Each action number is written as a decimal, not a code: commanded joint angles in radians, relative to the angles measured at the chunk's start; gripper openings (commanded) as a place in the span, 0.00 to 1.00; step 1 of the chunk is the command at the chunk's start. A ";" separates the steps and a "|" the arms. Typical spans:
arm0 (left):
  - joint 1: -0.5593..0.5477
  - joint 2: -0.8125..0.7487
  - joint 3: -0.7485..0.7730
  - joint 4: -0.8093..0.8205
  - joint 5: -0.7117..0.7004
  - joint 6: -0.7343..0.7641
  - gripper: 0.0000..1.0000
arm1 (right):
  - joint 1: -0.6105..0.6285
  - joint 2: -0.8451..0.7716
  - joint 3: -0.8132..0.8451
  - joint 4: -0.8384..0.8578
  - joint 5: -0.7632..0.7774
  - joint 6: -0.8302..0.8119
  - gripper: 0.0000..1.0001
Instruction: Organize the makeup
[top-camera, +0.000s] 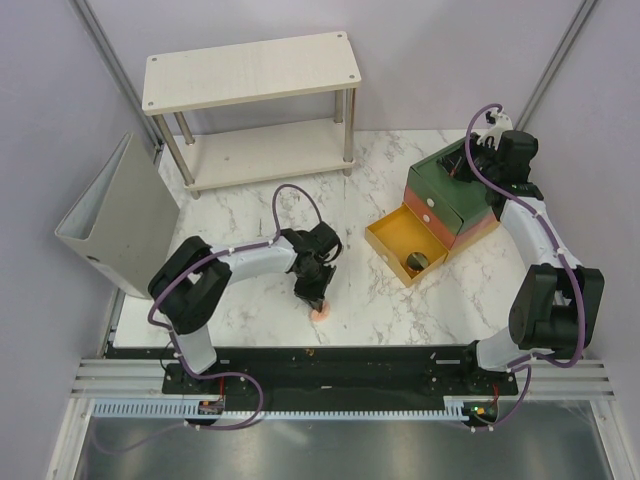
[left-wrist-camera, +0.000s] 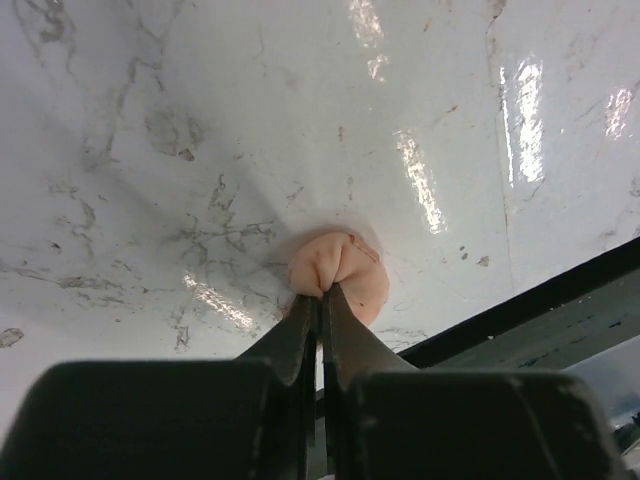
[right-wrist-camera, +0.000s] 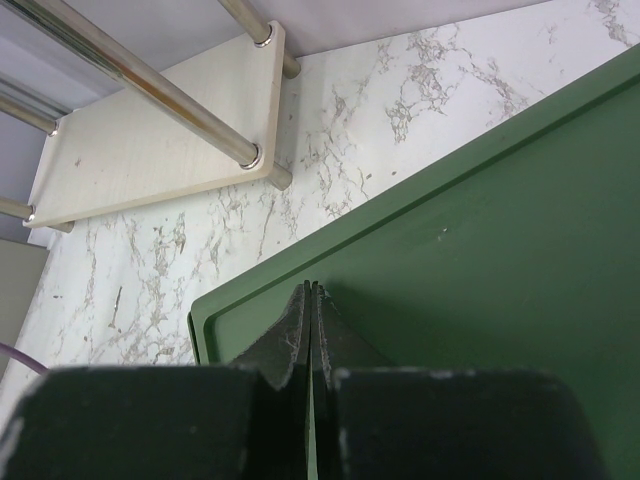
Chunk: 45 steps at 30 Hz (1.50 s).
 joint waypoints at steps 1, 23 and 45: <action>-0.013 -0.030 0.045 0.040 0.005 0.023 0.02 | 0.013 0.127 -0.116 -0.443 0.045 -0.044 0.00; -0.005 0.430 0.985 0.044 0.192 -0.080 0.06 | 0.013 0.126 -0.117 -0.443 0.041 -0.044 0.00; -0.002 0.128 0.403 0.148 0.063 0.187 0.79 | 0.013 0.124 -0.119 -0.443 0.041 -0.045 0.00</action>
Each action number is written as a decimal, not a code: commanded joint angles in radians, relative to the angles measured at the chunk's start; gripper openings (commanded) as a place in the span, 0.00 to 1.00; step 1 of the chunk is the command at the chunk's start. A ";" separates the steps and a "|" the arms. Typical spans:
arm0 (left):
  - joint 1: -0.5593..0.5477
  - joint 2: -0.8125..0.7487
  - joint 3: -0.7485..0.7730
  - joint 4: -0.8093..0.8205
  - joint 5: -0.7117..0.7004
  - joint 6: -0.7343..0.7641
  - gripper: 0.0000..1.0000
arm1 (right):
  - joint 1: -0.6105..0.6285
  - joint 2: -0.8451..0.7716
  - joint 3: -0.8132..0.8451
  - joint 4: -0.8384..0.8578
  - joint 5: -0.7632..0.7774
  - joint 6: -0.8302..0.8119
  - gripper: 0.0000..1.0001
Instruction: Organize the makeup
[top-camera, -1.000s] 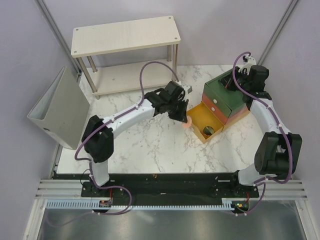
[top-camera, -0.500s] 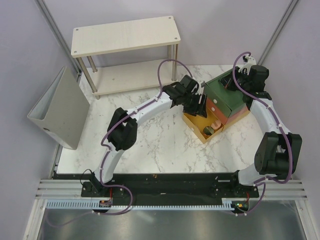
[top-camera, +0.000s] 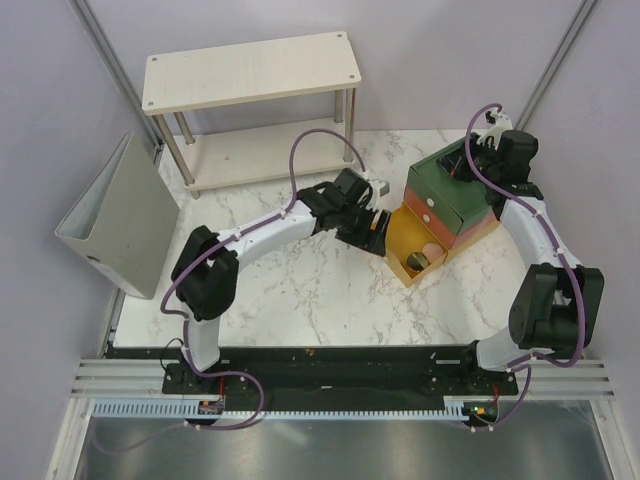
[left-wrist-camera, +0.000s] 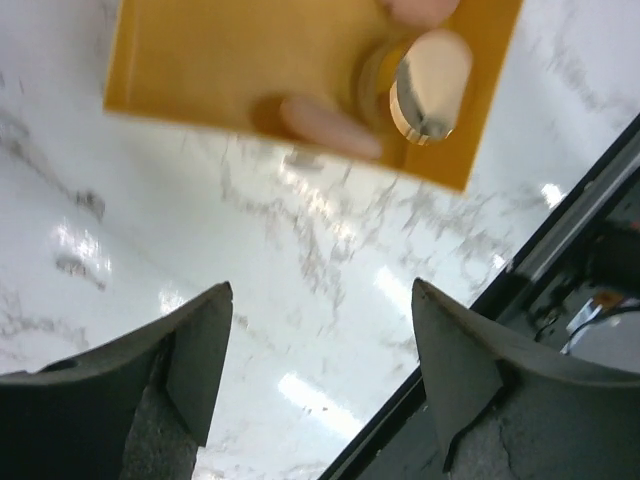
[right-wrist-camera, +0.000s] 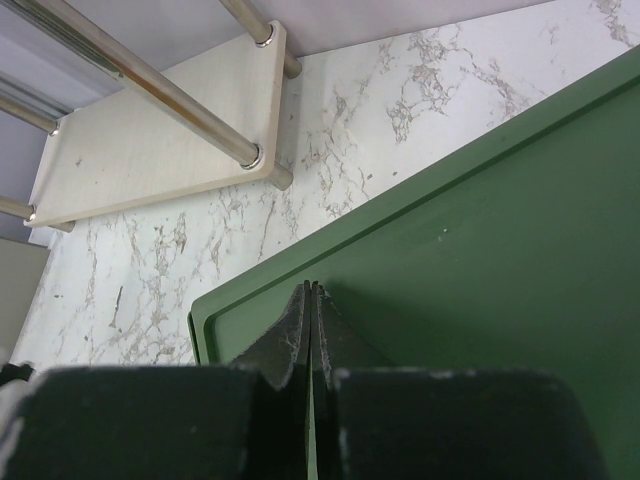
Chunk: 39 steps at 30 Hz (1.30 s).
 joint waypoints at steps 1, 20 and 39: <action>0.001 -0.051 -0.198 0.073 -0.005 0.103 0.82 | 0.012 0.122 -0.122 -0.443 0.043 -0.045 0.00; -0.049 0.177 -0.105 0.309 -0.022 0.149 0.89 | 0.012 0.116 -0.124 -0.446 0.051 -0.048 0.00; -0.098 0.332 0.076 0.553 -0.071 -0.015 0.94 | 0.013 0.113 -0.127 -0.443 0.043 -0.045 0.00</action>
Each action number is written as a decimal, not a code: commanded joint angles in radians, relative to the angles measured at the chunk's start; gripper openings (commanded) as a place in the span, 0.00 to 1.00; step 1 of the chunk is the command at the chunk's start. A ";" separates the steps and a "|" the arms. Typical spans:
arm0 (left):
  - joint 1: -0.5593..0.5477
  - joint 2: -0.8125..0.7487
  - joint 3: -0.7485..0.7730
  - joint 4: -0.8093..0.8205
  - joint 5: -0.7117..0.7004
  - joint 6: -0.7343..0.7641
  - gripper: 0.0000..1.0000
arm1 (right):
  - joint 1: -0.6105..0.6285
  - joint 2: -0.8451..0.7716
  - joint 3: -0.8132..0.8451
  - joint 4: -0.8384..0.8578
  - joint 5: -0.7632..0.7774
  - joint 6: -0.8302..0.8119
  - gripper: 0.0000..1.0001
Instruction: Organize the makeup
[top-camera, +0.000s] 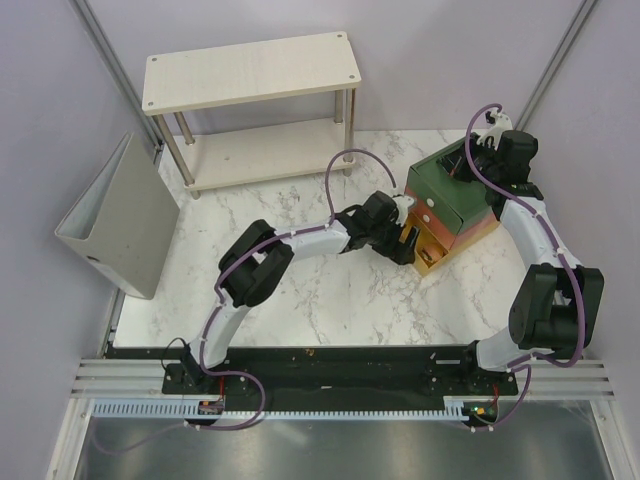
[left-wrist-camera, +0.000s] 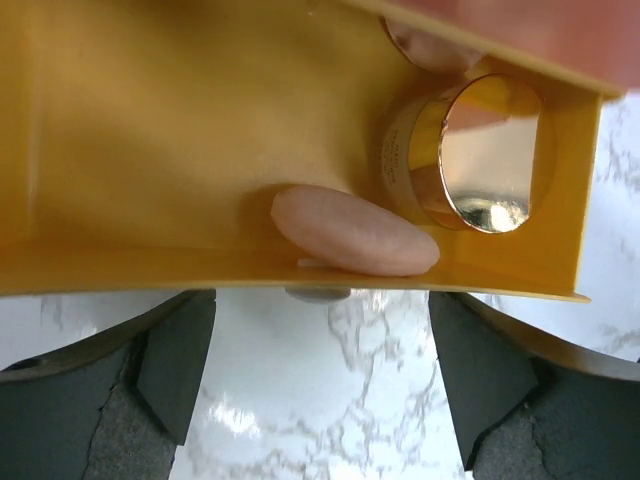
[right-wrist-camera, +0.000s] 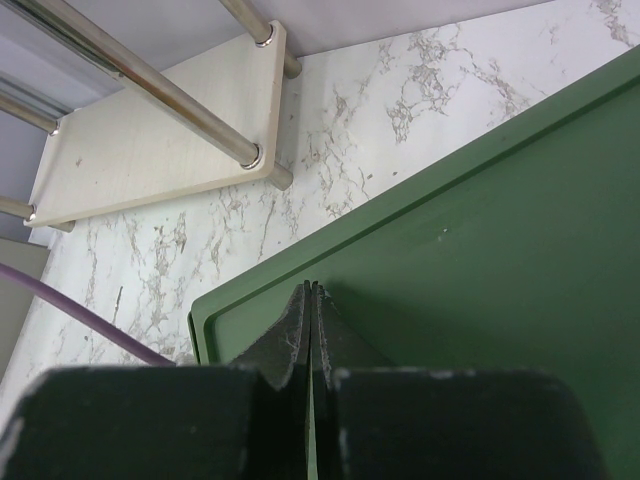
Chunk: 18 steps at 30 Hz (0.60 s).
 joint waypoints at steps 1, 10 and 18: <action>-0.020 0.064 0.133 0.098 -0.036 -0.086 0.95 | 0.013 0.111 -0.126 -0.444 0.046 -0.045 0.00; -0.019 0.150 0.248 0.190 -0.069 -0.232 0.99 | 0.012 0.108 -0.125 -0.444 0.046 -0.044 0.00; -0.019 0.133 0.187 0.382 -0.092 -0.350 0.99 | 0.012 0.110 -0.128 -0.444 0.042 -0.045 0.00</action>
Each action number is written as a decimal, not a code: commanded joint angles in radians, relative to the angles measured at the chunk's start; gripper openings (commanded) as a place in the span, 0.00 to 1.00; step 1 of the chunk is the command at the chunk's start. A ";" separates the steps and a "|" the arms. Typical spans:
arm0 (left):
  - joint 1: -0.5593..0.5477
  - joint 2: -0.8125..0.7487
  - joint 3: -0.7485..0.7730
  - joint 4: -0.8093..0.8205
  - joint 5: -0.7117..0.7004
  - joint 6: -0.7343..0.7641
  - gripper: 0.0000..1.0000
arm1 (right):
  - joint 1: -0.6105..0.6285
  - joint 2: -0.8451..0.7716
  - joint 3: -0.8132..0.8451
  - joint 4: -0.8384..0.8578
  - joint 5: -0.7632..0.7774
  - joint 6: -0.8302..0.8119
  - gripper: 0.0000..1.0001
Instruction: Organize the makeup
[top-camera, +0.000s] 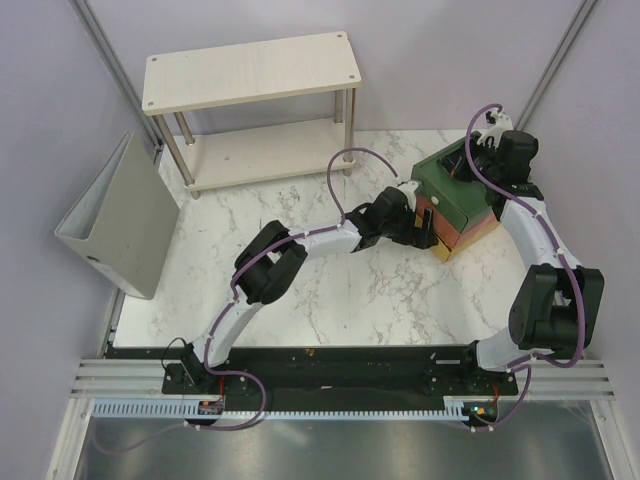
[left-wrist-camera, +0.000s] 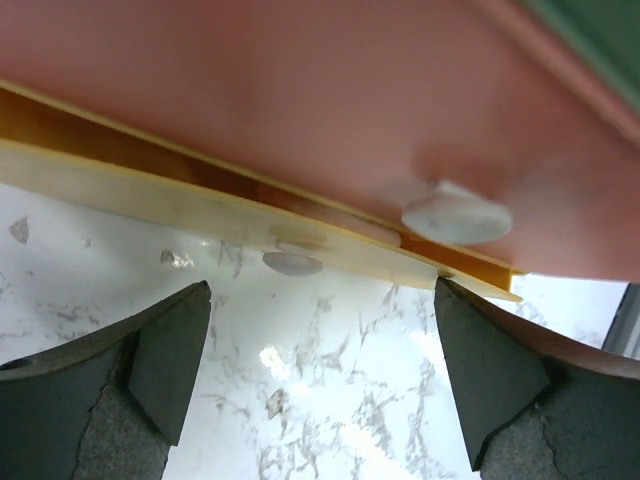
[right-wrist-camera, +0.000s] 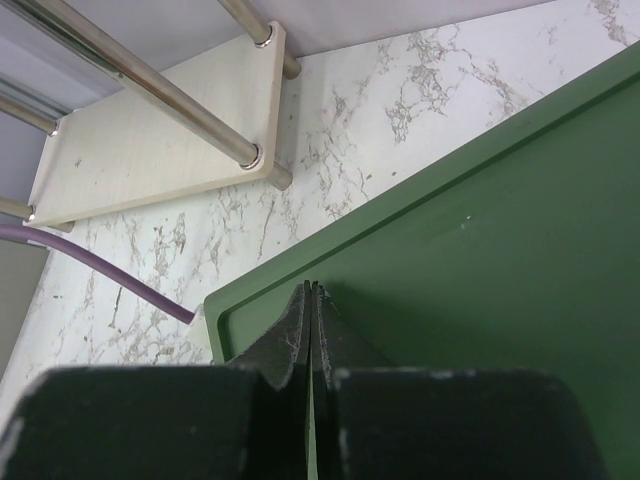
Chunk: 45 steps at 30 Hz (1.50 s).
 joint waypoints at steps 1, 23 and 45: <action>-0.003 -0.008 0.008 0.232 -0.031 -0.112 0.99 | 0.012 0.112 -0.127 -0.443 0.041 -0.045 0.00; 0.035 -0.335 -0.482 0.412 0.059 0.006 0.98 | 0.012 0.106 -0.131 -0.441 0.049 -0.046 0.00; 0.299 -0.903 -0.565 -0.601 -0.329 0.287 0.99 | 0.092 -0.128 0.217 -0.553 0.184 -0.052 0.40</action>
